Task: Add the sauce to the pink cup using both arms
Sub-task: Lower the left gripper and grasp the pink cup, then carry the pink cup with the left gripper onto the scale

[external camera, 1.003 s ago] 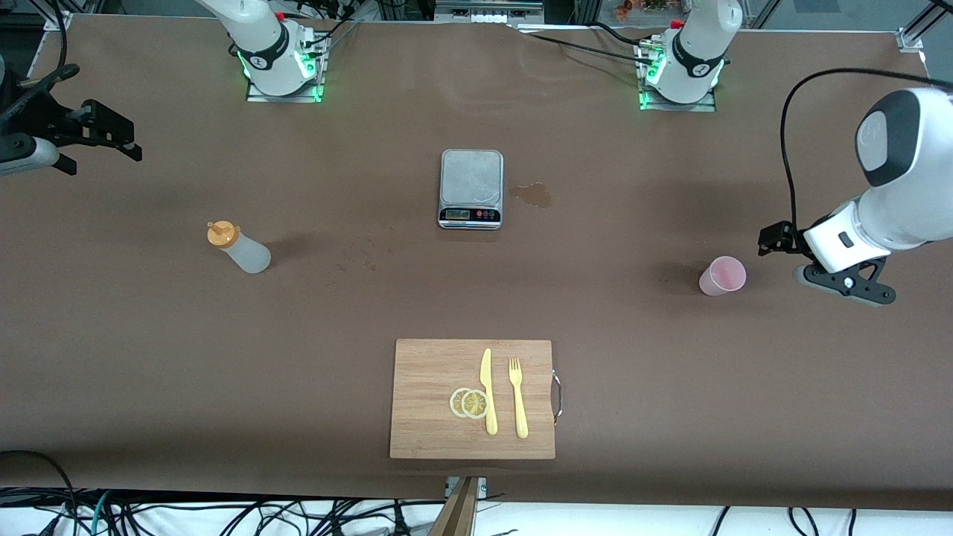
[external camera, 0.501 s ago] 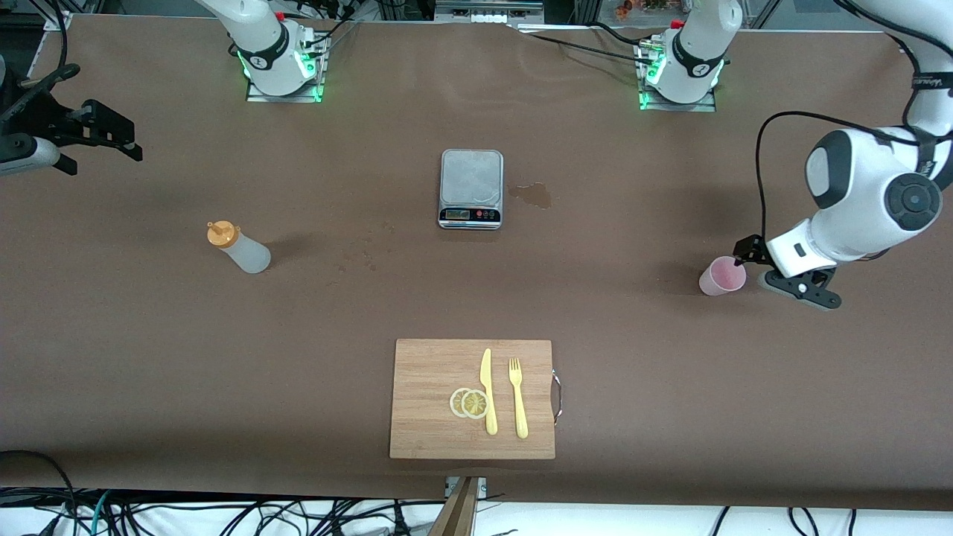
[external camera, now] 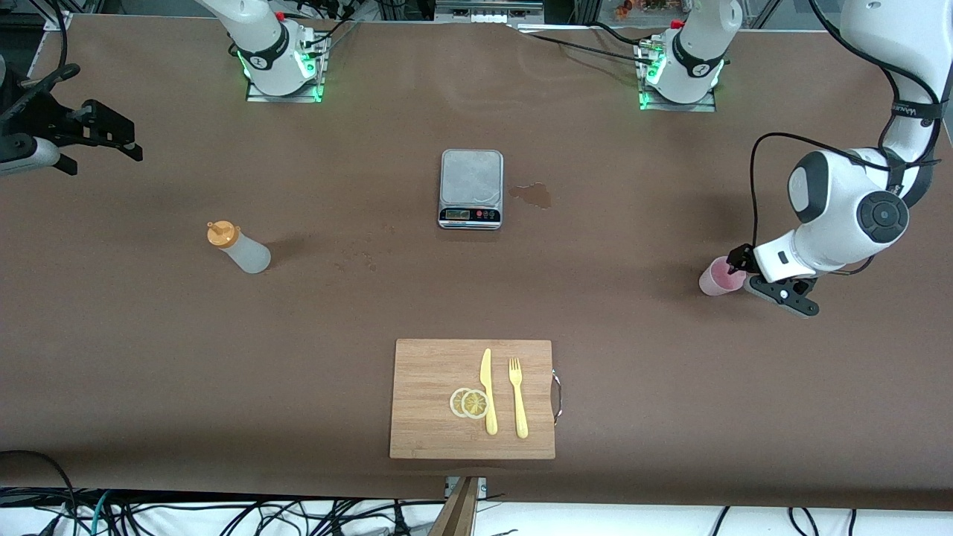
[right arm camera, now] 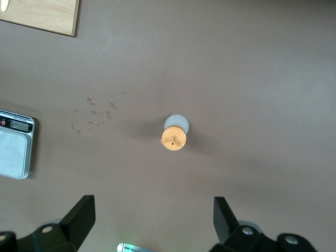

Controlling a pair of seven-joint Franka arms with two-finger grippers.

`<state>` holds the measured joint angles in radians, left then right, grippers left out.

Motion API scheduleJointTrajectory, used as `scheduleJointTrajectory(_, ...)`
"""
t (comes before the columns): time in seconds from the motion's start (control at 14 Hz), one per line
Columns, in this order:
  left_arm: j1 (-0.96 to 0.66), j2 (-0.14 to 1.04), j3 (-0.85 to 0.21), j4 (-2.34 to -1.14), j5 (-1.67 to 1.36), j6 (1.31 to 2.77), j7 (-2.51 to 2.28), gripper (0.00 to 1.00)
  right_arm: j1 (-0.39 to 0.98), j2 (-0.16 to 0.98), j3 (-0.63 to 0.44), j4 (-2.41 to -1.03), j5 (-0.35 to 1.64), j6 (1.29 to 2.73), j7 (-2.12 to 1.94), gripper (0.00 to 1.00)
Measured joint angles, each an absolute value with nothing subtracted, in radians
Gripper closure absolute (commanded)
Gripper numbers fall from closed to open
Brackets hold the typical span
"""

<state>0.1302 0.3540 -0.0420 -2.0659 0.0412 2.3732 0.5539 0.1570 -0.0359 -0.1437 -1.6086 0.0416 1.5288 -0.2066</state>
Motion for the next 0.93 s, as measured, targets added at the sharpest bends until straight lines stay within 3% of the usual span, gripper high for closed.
scheduleJointTrajectory(0.14,0.137,0.37,-0.042,-2.066,0.041,2.377,0.571,0.59,0.158,-0.036,-0.143,-1.609,0.042,1.528,-0.207,0.0)
scheduleJointTrajectory(0.21,0.136,0.377,-0.042,-2.066,0.041,2.377,0.573,0.61,0.158,-0.036,-0.142,-1.609,0.042,1.528,-0.207,0.0)
scheduleJointTrajectory(0.43,0.136,0.399,-0.045,-2.065,0.041,2.378,0.573,1.0,0.159,-0.036,-0.14,-1.609,0.042,1.526,-0.207,0.0)
scheduleJointTrajectory(0.93,0.135,0.405,-0.052,-2.042,0.041,2.378,0.549,1.0,0.159,-0.036,-0.14,-1.609,0.042,1.525,-0.207,0.0)
